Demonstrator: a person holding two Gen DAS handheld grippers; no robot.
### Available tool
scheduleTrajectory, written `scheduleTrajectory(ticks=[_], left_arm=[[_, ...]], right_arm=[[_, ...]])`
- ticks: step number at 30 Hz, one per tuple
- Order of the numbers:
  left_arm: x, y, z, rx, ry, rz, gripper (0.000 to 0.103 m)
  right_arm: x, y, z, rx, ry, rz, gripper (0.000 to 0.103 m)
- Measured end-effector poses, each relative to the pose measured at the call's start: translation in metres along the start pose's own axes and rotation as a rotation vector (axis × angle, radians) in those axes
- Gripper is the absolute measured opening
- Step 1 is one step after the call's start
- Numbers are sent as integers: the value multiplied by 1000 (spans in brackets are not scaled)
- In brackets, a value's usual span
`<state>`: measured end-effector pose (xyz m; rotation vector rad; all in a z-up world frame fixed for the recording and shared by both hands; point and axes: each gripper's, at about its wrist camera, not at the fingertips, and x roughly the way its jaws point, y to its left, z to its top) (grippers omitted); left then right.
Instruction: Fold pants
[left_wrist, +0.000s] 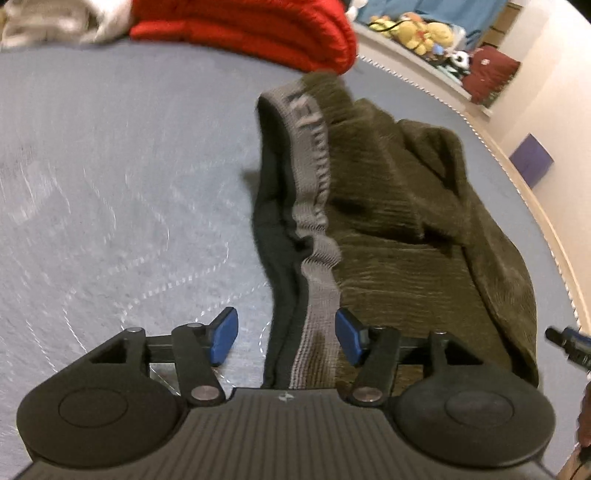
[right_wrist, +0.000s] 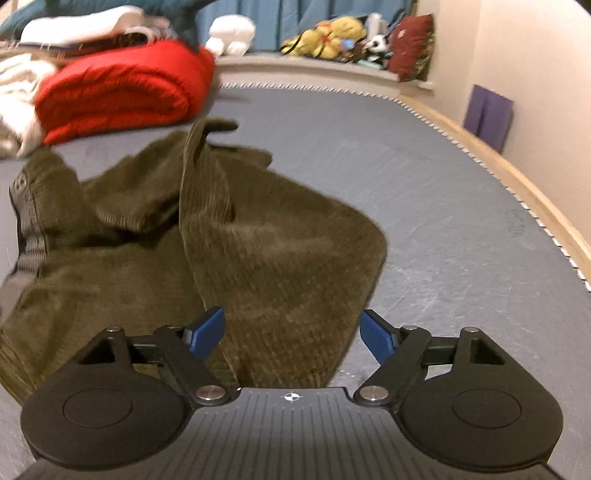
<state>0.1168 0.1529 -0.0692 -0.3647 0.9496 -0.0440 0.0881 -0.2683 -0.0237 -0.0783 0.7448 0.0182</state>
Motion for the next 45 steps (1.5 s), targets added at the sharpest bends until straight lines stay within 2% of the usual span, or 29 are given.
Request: scheduleTrajectory(ticks=[5,7,10,13,15,16,17,18,19,20,22,23,24,29,32,37,41,45], left_arm=[[25,17,1,-85,36,-45,71],[33,16,0,-88,40,-72,75],[42,6,-2,-52,0,-62,78],[47,-4,-5,-12,-31,-51,78],[51,-11,-8,30,-54,-55,79],[52,-16,-10,63,-60,-50,78],[53,-22,-12,95,-66,-40,74],[54,-27,-14,128,-69,-38,69],[54,-31,-16,152,-67,-43,63],[53,-33,-17,171,-72,-27,52],[49,-32,-16,173,-67,-19,41],[46,-30,-14,159,-68,-36,29],[41,-28,-13,149,-74,-39,24],[10,-19,-15,185,-91,-100,20],[-13,-10,-22,169,-108,-117,19],[-60,26,-27,109,-143,-111,17],[-97,72,-37,35,-100,-89,17],[-125,111,-57,25,-61,-39,16]], right_arm=[[22,23,-10,-140,41,39,86],[31,32,-15,-203,57,20,86],[44,39,-21,-264,87,-30,86],[57,37,-26,-275,131,-74,80],[60,32,-26,-243,134,-59,75],[60,30,-25,-228,136,-55,65],[59,28,-25,-218,138,-54,55],[58,27,-25,-214,140,-54,50],[56,26,-25,-214,139,-56,37],[54,25,-25,-213,139,-62,24],[50,21,-24,-198,139,-62,11],[47,18,-24,-185,140,-52,9],[42,15,-25,-173,137,-47,9],[14,11,-24,-193,88,-33,8],[-8,11,-26,-196,62,8,8],[-50,23,-28,-219,11,128,7],[-76,42,-39,-256,24,278,7],[-99,69,-55,-363,69,456,7]])
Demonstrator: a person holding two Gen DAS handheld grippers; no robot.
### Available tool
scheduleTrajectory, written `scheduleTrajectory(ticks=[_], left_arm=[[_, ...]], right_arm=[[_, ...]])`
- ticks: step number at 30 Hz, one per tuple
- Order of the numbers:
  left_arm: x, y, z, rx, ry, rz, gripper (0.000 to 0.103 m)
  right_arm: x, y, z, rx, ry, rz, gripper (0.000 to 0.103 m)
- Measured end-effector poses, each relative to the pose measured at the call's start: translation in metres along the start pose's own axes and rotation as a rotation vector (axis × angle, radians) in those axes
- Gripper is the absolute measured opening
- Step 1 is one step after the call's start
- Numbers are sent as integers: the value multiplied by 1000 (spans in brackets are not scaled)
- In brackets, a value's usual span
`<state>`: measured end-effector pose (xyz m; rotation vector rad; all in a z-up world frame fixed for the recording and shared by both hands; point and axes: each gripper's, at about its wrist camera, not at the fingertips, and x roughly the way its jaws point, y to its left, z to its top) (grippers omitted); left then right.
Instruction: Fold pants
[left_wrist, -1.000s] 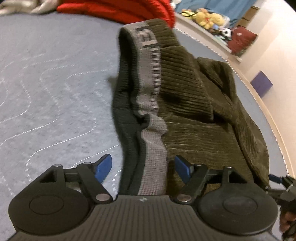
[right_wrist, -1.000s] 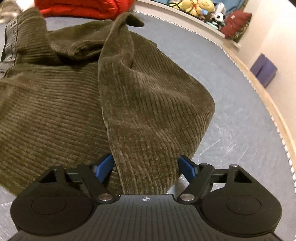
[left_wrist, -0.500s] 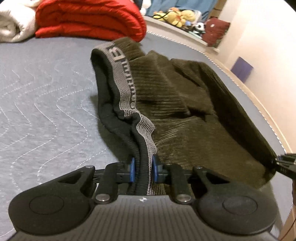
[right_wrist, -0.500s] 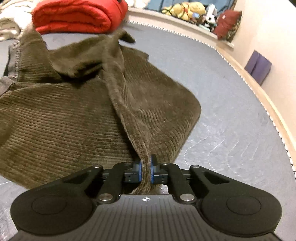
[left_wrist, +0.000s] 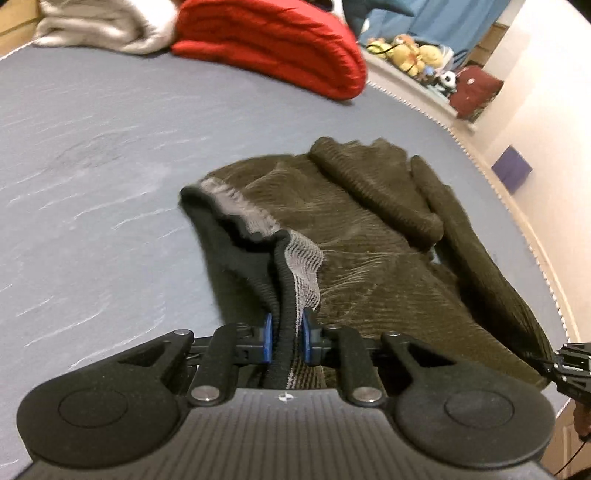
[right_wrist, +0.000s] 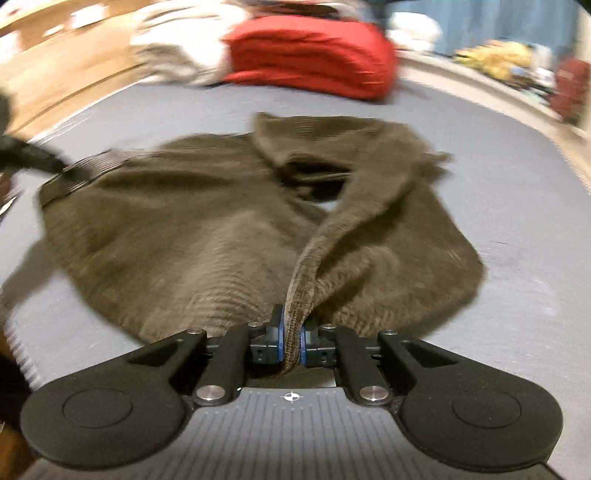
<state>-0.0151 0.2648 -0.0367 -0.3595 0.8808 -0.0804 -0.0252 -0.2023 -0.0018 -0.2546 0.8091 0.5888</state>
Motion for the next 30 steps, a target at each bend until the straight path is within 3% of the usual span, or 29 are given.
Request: scheduleTrajectory(ticks=[3,7,9,11,14,19,23,25,30], left_arm=[[-4,22,-14,-11,49,25,16],[4,25,-13,5,107,117,22],[-6,19,-6,10,55,151,33],[-19,7,2,48,-15,194,43],[-31,-14,9,92,-85,204,46],[-22,-56,14,149,-111,149,46],[-1,-86,18,188,-103,130,51],[6,-96,19,196,-99,118,55],[28,-125,17,241,-79,115,58]], right_arm=[[1,30,-13,-129,51,86,7],[13,40,-24,-205,143,88,12],[11,27,-16,-159,148,107,14],[5,17,-3,-98,105,112,30],[-8,-6,13,23,-12,109,50],[3,-44,32,249,-108,88,51],[38,-52,40,301,-76,22,52],[56,-53,45,315,-55,-12,58],[102,-65,52,429,-3,-31,62]])
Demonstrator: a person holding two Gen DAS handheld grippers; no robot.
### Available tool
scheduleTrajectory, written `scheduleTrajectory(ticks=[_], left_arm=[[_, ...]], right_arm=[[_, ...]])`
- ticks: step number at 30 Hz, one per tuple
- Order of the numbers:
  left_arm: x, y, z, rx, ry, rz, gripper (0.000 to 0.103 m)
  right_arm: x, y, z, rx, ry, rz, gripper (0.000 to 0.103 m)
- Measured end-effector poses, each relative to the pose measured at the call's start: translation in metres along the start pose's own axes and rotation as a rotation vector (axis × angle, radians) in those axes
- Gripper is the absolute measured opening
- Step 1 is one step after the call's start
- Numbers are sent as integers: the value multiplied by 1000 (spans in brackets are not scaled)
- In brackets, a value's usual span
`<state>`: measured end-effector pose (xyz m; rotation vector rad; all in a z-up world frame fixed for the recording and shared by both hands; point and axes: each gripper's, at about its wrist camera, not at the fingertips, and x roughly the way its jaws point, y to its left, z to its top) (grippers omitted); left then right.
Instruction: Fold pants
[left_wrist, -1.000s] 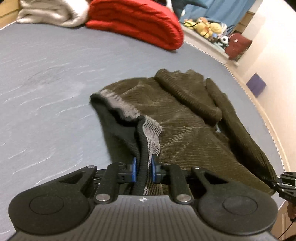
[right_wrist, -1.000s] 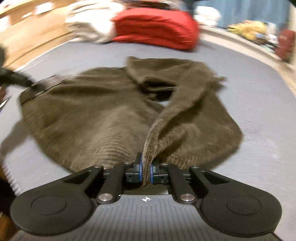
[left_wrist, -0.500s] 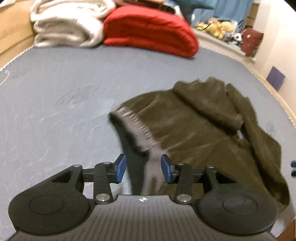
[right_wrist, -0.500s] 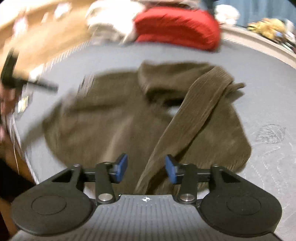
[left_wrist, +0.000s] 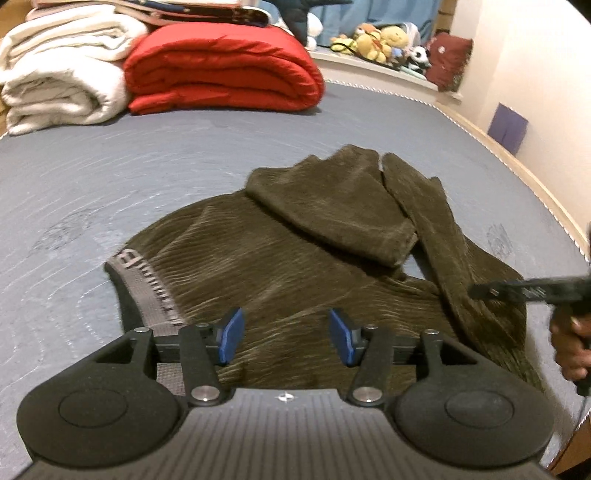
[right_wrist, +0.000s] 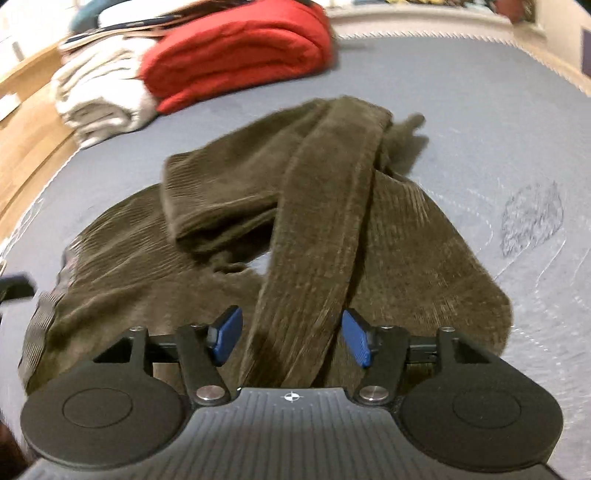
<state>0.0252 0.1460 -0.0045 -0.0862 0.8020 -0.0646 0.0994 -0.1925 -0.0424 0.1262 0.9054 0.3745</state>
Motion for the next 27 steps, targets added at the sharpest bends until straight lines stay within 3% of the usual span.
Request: scheduleTrajectory(ticks=[4,6,7,8,13,16,20,23,25,27], left_arm=[[7,-25,4,25,12,-24,62],[6,-35,6,30,12,-35,62],[6,-40,7,32,10,-40,62],[5,-44,8,32,9,-44,62],[2,-60,10,22,-5,-75,62],[7,-65,6,35,-1,-85,69],[17,-67,-2,84,22,-64,70],[22,-60,-5,61,48,-73,70],[26,-57,-5,29,70,-85,70],[30,-61,-4,11,80,-90,70]], right_arm=[[24,-13,8,118,12,-30,60],[31,-17,10,165,8,-26,40],[34,-18,11,180,6,-21,20],[34,-18,11,190,2,-22,7],[0,-19,13,169,-96,-8,6],[-44,-30,9,136,-179,8,2],[-109,-58,-22,70,-233,23,0],[-151,-88,-57,37,-231,21,0],[-168,-106,-80,33,-180,35,0],[-175,-114,-96,-3,-146,-4,4]])
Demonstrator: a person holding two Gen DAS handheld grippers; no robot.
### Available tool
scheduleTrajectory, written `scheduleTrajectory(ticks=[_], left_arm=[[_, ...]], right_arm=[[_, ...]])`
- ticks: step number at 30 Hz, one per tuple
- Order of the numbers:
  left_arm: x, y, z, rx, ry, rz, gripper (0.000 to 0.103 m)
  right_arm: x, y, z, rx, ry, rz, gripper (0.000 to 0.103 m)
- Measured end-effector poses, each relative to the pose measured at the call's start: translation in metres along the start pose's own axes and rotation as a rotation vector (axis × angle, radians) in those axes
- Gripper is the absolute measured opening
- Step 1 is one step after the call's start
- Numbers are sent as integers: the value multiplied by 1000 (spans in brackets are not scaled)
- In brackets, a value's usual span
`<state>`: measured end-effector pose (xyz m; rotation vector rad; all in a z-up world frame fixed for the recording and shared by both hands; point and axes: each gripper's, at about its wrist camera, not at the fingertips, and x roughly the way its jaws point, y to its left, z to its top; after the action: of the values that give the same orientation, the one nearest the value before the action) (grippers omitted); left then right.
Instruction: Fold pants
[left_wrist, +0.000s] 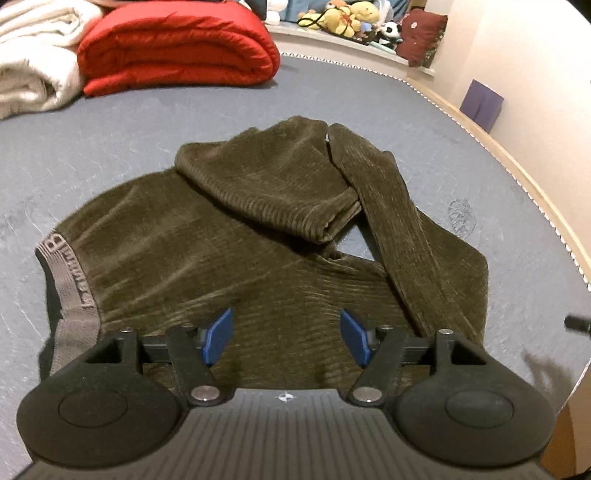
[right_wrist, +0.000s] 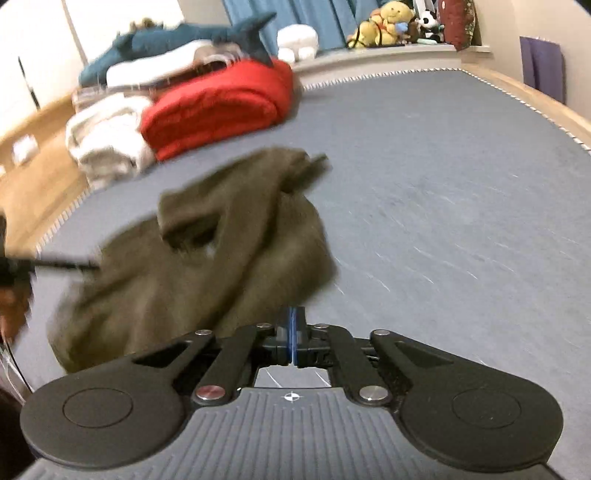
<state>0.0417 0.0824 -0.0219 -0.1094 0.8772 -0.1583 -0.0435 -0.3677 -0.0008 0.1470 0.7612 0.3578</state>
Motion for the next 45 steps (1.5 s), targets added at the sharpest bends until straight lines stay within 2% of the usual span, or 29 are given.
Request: scheduleTrajectory(ticks=[3,4,6,7,8,9,10,11,14,20,24,25,26,27,31,34,38,41,45], left_arm=[[6,-14,2,16,-2,8,70],[8,-19,2,25,-3,12,70],[10,-25,2,29,-4,20,70],[11,-27,2,31,-5,26,70],[12,-29,2,33,-7,30,68],[12,-30,1,36,-12,32,65],[11,-30,1,39,-19,31,55],[9,-29,1,44,-25,28,40],[4,-22,2,53,-41,21,19],[-1,-3,7,56,-41,52,18],[-3,2,10,33,-37,58,20],[-4,2,10,32,-35,56,21],[-4,1,10,32,-33,53,22],[-5,0,10,33,-30,47,23],[-9,-5,9,38,-38,25,24],[-9,-7,7,33,-45,20,25],[-5,-10,3,48,-34,21,26],[-2,-10,0,48,-20,18,26],[-2,-10,0,37,-14,7,26]], right_arm=[[2,7,3,-41,-4,-8,4],[6,12,9,-32,-18,4,7],[18,22,22,1,-44,39,25],[26,28,27,12,-52,50,42],[35,35,34,20,-63,54,53],[47,42,41,27,-69,54,53],[60,48,47,34,-59,57,53],[72,53,53,43,-50,63,53],[112,65,67,74,-31,54,53],[193,70,78,168,57,-14,53],[227,65,79,258,89,-37,52],[232,64,79,274,96,-31,39],[235,63,78,282,98,-15,8],[234,63,79,282,97,1,7],[195,69,87,214,0,15,6],[146,56,93,216,-84,62,6],[68,31,75,148,-148,97,6],[13,15,46,51,-152,119,6],[-41,-11,-10,-74,-35,173,6]])
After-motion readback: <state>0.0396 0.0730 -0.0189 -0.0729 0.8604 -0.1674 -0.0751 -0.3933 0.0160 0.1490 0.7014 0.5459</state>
